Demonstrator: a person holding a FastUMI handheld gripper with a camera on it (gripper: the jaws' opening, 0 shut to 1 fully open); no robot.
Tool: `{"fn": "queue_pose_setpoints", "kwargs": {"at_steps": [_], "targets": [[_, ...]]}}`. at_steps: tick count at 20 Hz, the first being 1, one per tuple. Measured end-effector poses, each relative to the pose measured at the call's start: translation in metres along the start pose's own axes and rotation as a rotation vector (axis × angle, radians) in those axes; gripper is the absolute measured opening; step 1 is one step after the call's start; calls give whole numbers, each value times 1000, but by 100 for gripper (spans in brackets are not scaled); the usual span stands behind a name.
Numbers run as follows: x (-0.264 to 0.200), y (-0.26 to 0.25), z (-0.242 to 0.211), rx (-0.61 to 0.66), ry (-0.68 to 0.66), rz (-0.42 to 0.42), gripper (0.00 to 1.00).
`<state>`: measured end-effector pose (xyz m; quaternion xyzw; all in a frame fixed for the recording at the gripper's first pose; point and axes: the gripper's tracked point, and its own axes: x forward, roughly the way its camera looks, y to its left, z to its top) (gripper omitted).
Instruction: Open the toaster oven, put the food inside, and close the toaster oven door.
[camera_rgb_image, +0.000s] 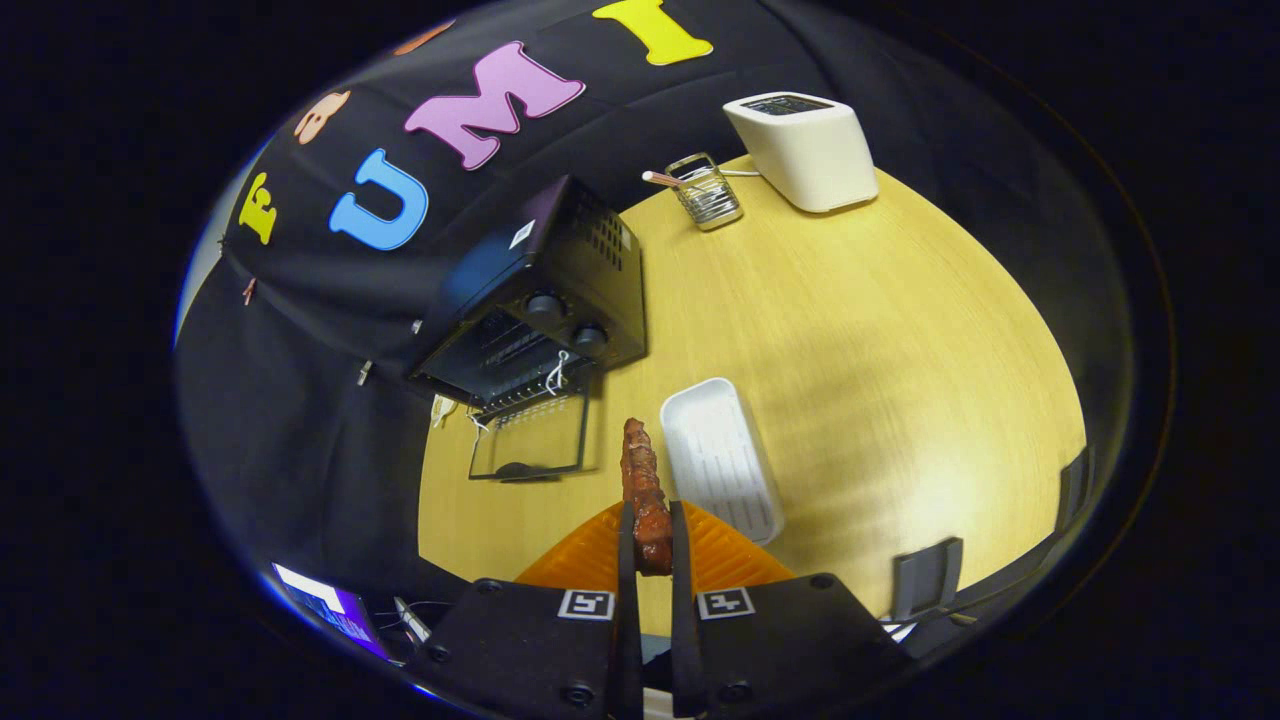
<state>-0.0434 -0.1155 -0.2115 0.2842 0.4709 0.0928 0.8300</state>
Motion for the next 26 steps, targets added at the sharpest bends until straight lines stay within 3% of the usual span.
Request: {"fn": "queue_pose_setpoints", "kwargs": {"at_steps": [12,17,26], "targets": [[61,152,1,45,-188,86,15],[108,171,21,49,-272,48,15],[182,201,61,51,-457,74,15]]}}
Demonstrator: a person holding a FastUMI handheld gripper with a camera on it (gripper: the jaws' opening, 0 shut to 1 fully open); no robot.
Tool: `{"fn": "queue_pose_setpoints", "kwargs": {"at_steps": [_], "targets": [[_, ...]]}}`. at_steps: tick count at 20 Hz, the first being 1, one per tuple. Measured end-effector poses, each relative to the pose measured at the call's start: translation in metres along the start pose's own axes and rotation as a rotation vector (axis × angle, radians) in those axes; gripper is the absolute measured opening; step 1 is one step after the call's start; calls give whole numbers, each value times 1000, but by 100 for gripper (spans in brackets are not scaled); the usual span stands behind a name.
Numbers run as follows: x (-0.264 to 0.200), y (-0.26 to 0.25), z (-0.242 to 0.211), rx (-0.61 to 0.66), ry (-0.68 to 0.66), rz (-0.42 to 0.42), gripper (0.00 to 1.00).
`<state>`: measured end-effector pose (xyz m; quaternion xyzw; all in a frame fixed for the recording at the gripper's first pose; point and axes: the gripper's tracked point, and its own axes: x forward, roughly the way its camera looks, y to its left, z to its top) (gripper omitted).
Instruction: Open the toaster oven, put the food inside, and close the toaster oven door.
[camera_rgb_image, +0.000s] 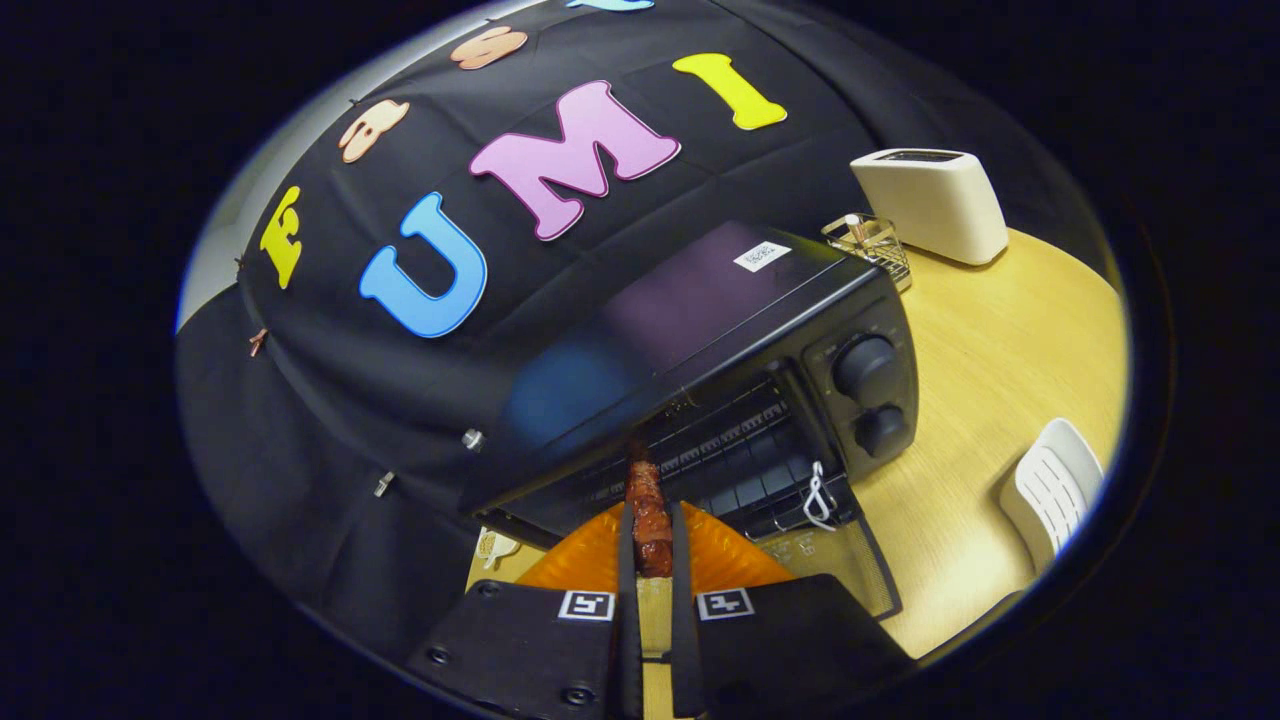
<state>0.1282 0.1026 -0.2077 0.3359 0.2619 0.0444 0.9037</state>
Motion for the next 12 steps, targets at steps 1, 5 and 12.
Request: {"fn": "queue_pose_setpoints", "kwargs": {"at_steps": [1,5,12], "targets": [[8,-3,-6,-10,-1,-5,15],[32,-4,-17,-32,-57,2,15],[59,-9,-15,-17,-117,-34,15]]}}
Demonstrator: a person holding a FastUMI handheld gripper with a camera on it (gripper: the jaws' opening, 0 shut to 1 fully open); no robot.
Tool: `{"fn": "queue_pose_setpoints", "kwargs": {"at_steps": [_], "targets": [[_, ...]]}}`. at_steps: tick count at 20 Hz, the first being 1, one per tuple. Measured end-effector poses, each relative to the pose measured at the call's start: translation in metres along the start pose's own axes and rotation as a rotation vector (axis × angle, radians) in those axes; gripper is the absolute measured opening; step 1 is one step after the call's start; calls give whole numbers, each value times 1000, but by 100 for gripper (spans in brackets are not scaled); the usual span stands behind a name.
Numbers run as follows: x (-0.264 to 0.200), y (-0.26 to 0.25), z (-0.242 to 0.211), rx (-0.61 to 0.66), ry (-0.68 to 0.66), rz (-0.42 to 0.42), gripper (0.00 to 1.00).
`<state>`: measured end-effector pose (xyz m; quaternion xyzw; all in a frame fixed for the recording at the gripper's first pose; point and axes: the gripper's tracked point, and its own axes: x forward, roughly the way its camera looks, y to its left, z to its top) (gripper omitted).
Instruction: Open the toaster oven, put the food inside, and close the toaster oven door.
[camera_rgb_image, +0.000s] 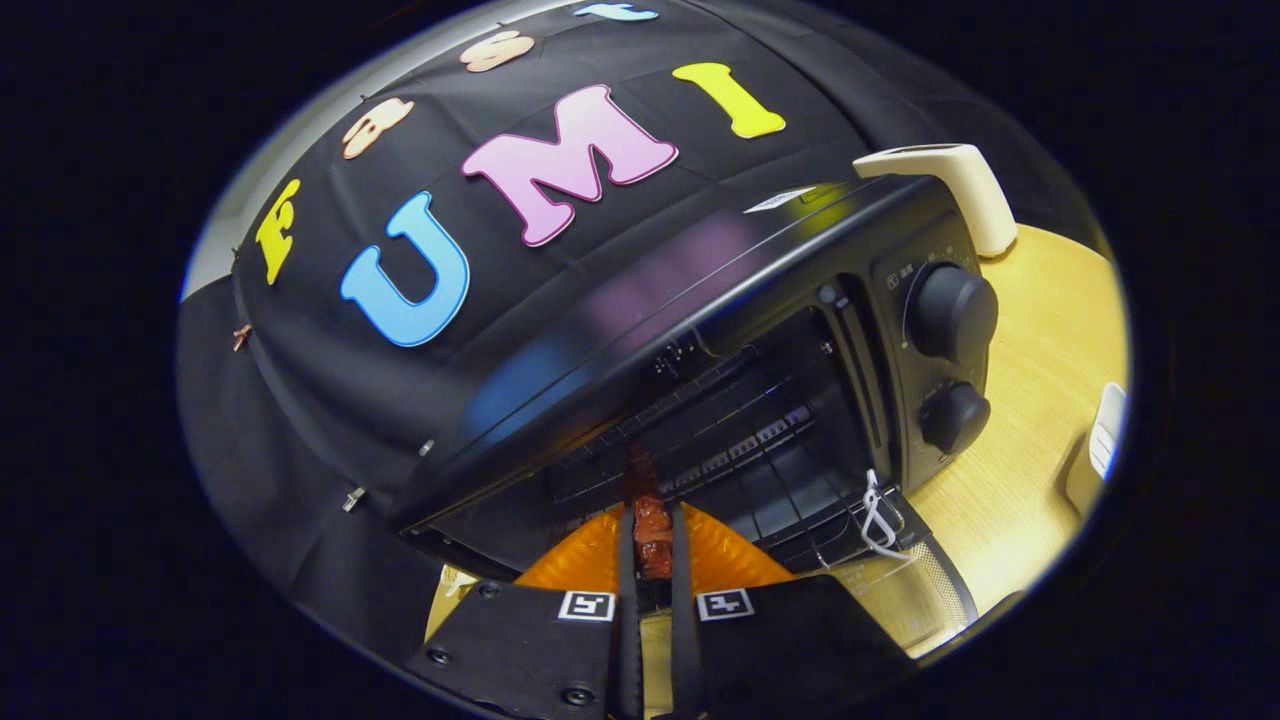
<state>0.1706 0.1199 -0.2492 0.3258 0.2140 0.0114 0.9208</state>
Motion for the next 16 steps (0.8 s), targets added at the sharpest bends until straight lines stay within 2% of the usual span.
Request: {"fn": "queue_pose_setpoints", "kwargs": {"at_steps": [5,6,10,16], "targets": [[-4,-6,2,-104,-19,-38,23],[-6,-7,3,-124,-17,-40,32],[-20,-17,-12,-205,32,-68,99],[-61,-13,-9,-341,63,-86,98]]}}
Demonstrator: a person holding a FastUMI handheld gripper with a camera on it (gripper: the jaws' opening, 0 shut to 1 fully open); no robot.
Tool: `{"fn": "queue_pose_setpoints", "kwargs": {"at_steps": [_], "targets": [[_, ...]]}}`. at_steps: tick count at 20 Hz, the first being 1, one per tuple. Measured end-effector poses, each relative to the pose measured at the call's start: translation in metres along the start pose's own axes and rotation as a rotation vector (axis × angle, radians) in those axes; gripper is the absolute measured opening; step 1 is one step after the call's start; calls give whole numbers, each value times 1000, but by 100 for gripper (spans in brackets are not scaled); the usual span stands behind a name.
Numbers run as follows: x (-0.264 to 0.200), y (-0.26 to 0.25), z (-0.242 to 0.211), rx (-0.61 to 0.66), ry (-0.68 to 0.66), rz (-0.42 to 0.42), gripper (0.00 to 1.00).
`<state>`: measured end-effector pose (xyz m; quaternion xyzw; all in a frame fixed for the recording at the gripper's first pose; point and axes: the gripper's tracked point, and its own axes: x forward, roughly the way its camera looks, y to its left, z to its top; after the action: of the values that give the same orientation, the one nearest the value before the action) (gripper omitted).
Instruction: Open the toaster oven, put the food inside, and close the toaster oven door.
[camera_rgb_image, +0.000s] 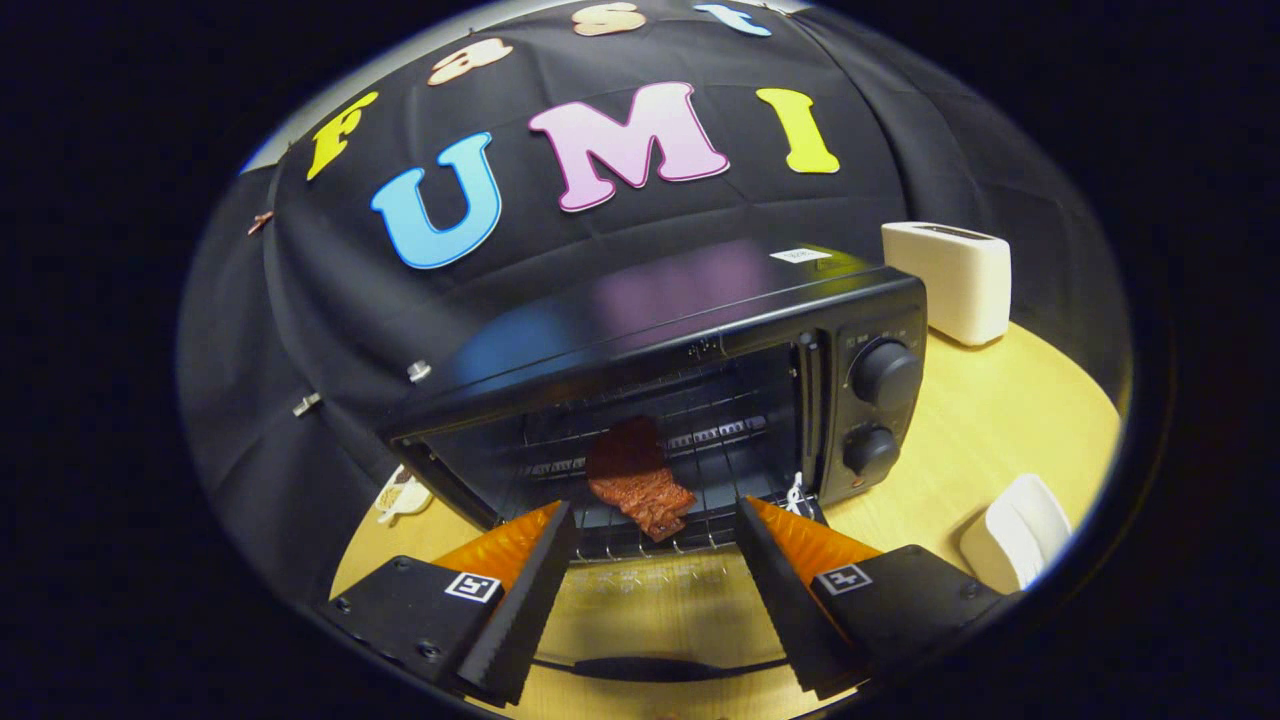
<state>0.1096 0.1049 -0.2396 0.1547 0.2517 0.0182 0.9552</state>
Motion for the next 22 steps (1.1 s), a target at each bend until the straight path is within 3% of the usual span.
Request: {"fn": "queue_pose_setpoints", "kwargs": {"at_steps": [5,13,22], "targets": [[-32,-7,-6,-96,62,-27,98],[-75,13,-48,-192,221,6,98],[-86,-2,-96,-204,359,-50,99]]}}
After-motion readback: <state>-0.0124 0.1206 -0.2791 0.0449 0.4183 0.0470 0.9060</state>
